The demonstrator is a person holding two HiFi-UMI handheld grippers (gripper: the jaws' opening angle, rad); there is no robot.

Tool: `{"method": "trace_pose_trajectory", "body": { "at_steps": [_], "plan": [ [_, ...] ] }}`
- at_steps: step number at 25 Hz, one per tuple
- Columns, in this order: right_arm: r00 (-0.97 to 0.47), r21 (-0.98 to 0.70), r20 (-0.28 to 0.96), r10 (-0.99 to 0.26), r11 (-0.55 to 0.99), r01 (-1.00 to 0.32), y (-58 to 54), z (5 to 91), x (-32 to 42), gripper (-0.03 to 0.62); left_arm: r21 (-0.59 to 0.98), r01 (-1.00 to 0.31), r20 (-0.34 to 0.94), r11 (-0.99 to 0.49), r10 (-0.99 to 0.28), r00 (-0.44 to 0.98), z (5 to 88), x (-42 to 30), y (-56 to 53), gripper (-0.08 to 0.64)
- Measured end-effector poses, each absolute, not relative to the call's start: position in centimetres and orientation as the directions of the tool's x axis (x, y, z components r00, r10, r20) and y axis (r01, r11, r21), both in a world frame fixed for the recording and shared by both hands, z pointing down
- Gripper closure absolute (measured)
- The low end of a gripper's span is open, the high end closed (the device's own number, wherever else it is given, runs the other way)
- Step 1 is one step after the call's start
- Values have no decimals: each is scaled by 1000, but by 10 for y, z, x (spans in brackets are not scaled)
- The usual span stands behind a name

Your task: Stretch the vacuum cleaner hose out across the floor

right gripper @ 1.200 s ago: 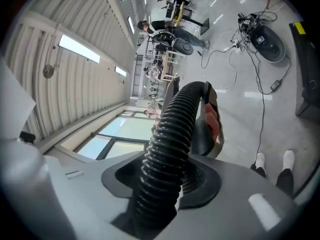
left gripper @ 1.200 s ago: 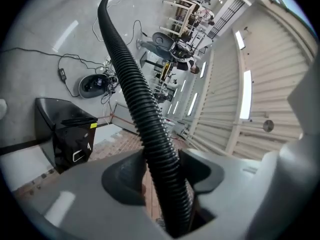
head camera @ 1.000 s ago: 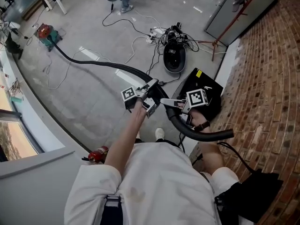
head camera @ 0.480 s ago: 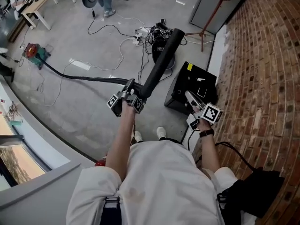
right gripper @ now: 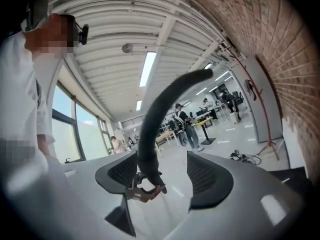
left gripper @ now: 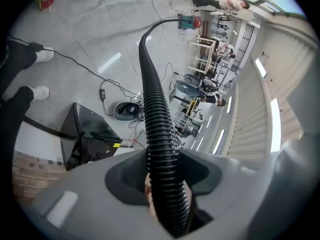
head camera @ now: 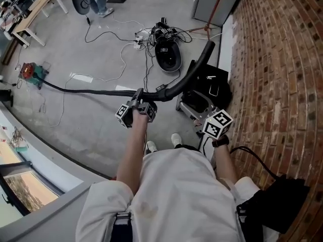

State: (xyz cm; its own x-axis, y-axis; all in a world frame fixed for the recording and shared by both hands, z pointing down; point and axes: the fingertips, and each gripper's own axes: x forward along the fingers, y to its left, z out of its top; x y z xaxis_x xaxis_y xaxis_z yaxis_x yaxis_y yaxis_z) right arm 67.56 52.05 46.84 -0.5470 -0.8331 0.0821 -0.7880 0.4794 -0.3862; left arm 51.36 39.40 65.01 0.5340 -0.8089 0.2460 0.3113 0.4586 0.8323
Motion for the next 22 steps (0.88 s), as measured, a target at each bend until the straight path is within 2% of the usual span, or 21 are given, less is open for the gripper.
{"method": "trace_pose_trajectory", "body": {
  "at_steps": [3, 7, 12, 14, 16, 17, 18, 22],
  "plan": [
    [-515, -439, 95, -852, 428, -790, 514, 472, 678, 293, 833, 295, 248, 468, -792, 558, 653, 526, 403, 381],
    [-554, -450, 57, -830, 474, -757, 515, 462, 665, 296, 820, 296, 267, 490, -785, 560, 656, 537, 415, 379],
    [-634, -434, 75, -770, 547, -715, 528, 469, 647, 299, 812, 303, 298, 498, -801, 518, 664, 528, 417, 380],
    [-653, -433, 69, -755, 566, -701, 531, 468, 637, 295, 817, 274, 319, 508, -793, 519, 667, 526, 419, 380],
    [-612, -453, 59, -788, 526, -720, 523, 467, 639, 294, 827, 222, 339, 517, -773, 536, 668, 531, 424, 382],
    [-570, -474, 54, -820, 481, -737, 516, 469, 647, 311, 829, 200, 346, 522, -761, 549, 668, 536, 428, 380],
    [-529, -498, 49, -847, 438, -748, 509, 471, 656, 395, 828, 184, 352, 529, -747, 564, 669, 541, 433, 380],
    [-475, -532, 66, -877, 372, -761, 506, 480, 683, 416, 813, 127, 382, 568, -685, 620, 681, 562, 460, 370]
  ]
}}
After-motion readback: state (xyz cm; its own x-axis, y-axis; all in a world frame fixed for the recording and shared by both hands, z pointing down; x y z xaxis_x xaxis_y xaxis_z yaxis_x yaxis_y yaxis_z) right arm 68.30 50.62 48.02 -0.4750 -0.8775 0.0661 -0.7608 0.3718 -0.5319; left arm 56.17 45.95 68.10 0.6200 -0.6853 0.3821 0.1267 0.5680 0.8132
